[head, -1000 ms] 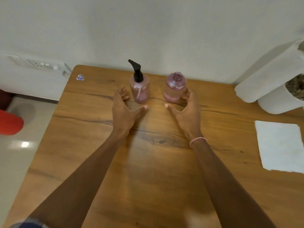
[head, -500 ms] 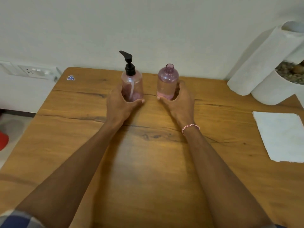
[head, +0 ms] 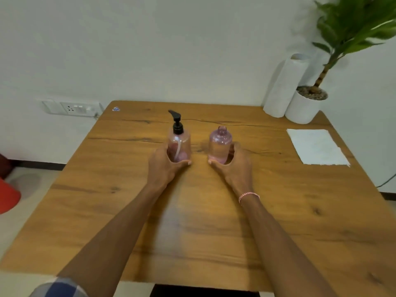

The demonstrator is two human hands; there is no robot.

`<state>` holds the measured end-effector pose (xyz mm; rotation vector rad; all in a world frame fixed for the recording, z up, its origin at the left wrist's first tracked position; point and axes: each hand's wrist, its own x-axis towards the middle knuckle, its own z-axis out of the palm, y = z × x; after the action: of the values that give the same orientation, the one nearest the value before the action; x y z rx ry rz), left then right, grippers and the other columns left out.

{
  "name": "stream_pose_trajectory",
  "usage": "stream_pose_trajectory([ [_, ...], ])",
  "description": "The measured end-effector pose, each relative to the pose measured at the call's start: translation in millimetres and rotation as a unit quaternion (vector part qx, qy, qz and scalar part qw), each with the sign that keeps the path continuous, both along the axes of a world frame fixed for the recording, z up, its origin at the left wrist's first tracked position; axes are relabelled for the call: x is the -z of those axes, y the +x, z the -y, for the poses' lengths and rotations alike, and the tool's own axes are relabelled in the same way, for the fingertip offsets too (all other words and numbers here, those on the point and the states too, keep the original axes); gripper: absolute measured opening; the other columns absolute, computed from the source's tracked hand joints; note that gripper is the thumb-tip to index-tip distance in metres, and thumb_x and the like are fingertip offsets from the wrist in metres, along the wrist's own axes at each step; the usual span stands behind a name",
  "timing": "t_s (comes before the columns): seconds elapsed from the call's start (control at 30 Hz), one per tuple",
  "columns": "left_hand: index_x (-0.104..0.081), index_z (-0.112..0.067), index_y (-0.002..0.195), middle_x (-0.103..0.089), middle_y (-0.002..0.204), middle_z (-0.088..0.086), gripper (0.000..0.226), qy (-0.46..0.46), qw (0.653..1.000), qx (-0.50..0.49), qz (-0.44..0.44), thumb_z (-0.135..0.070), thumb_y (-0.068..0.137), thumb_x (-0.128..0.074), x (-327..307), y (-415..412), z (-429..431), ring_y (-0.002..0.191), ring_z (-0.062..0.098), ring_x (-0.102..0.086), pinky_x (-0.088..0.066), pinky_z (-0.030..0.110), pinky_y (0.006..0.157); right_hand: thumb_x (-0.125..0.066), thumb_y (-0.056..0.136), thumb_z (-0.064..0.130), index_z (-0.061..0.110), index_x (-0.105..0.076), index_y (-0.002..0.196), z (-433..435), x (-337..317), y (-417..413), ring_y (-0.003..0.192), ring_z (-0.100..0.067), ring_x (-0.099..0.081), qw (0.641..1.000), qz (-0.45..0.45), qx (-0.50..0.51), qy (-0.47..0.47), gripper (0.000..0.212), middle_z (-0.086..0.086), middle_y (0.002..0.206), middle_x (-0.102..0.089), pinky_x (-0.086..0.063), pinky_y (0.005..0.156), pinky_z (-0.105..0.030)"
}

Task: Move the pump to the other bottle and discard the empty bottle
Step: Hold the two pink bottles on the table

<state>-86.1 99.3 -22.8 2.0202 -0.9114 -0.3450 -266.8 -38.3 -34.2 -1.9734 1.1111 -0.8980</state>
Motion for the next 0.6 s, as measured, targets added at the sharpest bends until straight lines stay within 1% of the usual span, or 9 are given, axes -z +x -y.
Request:
stream_pose_trajectory([
  [0.1, -0.063, -0.017, 0.127, -0.068, 0.118, 0.000, 0.075, 0.004, 1.000, 0.000, 0.019, -0.049, 0.067, -0.094, 2.1, -22.7, -27.0, 0.107, 0.021, -0.063, -0.057, 0.040, 0.090, -0.100, 0.063, 0.035, 0.019, -0.065, 0.112, -27.1, -0.7, -24.8, 0.095, -0.012, -0.069, 1.000, 0.017, 0.010, 0.002, 0.062, 0.008, 0.107, -0.072, -0.057, 0.085, -0.033],
  [0.17, -0.065, -0.016, 0.126, -0.069, 0.117, 0.000, 0.078, -0.001, 1.000, 0.000, 0.009, -0.052, 0.063, -0.095, 4.5, -35.0, -42.7, 0.106, 0.021, -0.064, -0.058, 0.043, 0.091, -0.100, 0.063, 0.033, 0.018, -0.065, 0.112, -41.6, -2.0, -37.0, 0.094, -0.012, -0.067, 1.000, 0.021, 0.015, 0.002, 0.062, 0.009, 0.105, -0.070, -0.055, 0.084, -0.030],
  [0.23, -0.065, -0.019, 0.123, -0.070, 0.115, -0.002, 0.079, 0.001, 1.000, 0.003, 0.008, -0.060, 0.061, -0.092, 8.1, -45.7, -56.6, 0.104, 0.019, -0.065, -0.060, 0.045, 0.090, -0.101, 0.062, 0.033, 0.019, -0.065, 0.112, -54.1, -3.4, -46.1, 0.092, -0.010, -0.067, 1.000, 0.024, 0.019, 0.001, 0.063, 0.012, 0.103, -0.068, -0.054, 0.083, -0.026],
  [0.3, -0.065, -0.023, 0.122, -0.070, 0.113, -0.004, 0.081, 0.007, 1.000, 0.002, 0.017, -0.067, 0.059, -0.089, 11.5, -53.4, -67.3, 0.102, 0.018, -0.065, -0.060, 0.045, 0.088, -0.101, 0.061, 0.035, 0.021, -0.065, 0.112, -63.3, -1.9, -53.4, 0.093, -0.011, -0.070, 0.999, 0.026, 0.021, 0.006, 0.065, 0.011, 0.105, -0.071, -0.056, 0.083, -0.026],
  [0.5, -0.064, -0.018, 0.126, -0.069, 0.115, 0.001, 0.078, 0.006, 0.999, 0.002, 0.032, -0.056, 0.064, -0.093, 6.9, -63.3, -78.1, 0.105, 0.022, -0.063, -0.056, 0.045, 0.089, -0.100, 0.063, 0.036, 0.020, -0.064, 0.114, -76.6, -3.0, -62.6, 0.094, -0.011, -0.068, 0.999, 0.022, 0.024, 0.000, 0.064, 0.009, 0.107, -0.070, -0.055, 0.083, -0.026],
  [0.6, -0.064, -0.018, 0.126, -0.069, 0.116, -0.001, 0.078, 0.014, 0.999, 0.002, 0.041, -0.057, 0.065, -0.093, 6.8, -62.7, -77.7, 0.105, 0.021, -0.063, -0.056, 0.044, 0.089, -0.100, 0.064, 0.038, 0.020, -0.063, 0.118, -77.6, -3.7, -62.5, 0.096, -0.010, -0.066, 1.000, 0.017, 0.026, 0.000, 0.068, 0.011, 0.108, -0.067, -0.051, 0.082, -0.023],
])
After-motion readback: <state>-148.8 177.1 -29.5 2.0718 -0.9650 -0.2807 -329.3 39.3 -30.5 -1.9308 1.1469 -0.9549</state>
